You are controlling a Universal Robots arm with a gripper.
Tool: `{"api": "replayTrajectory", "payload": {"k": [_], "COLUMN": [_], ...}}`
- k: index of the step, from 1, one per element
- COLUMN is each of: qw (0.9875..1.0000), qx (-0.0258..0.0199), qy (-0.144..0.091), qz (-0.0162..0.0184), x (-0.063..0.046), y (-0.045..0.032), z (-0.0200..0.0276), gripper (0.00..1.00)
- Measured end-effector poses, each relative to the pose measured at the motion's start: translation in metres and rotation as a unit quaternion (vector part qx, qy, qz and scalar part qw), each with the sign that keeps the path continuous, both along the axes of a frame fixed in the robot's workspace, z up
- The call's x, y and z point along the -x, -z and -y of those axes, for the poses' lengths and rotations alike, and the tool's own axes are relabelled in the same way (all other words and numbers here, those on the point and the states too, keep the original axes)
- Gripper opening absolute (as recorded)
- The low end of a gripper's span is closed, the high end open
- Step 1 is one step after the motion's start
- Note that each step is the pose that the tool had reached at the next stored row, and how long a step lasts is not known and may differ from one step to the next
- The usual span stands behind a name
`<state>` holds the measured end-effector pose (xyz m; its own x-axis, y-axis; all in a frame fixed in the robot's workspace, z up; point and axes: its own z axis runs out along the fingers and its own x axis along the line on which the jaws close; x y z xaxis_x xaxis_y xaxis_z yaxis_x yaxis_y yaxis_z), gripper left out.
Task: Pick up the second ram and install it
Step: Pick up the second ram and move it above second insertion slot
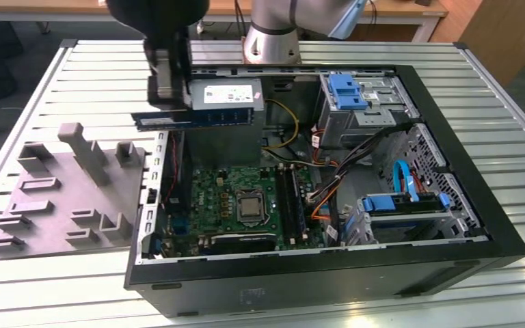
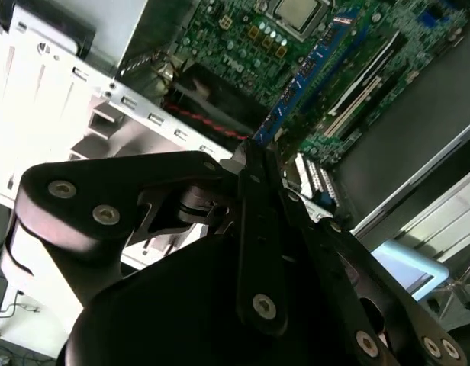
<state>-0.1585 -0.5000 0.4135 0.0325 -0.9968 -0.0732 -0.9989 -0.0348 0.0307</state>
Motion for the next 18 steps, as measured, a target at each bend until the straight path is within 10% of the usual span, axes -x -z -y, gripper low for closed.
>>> {"api": "replayTrajectory", "payload": {"k": [18], "qw": [1.0], "qx": [-0.0001], "qy": [0.004], "qz": [0.0], "x": [-0.064], "y": [0.0017], "z": [0.0002], "gripper": [0.13]}}
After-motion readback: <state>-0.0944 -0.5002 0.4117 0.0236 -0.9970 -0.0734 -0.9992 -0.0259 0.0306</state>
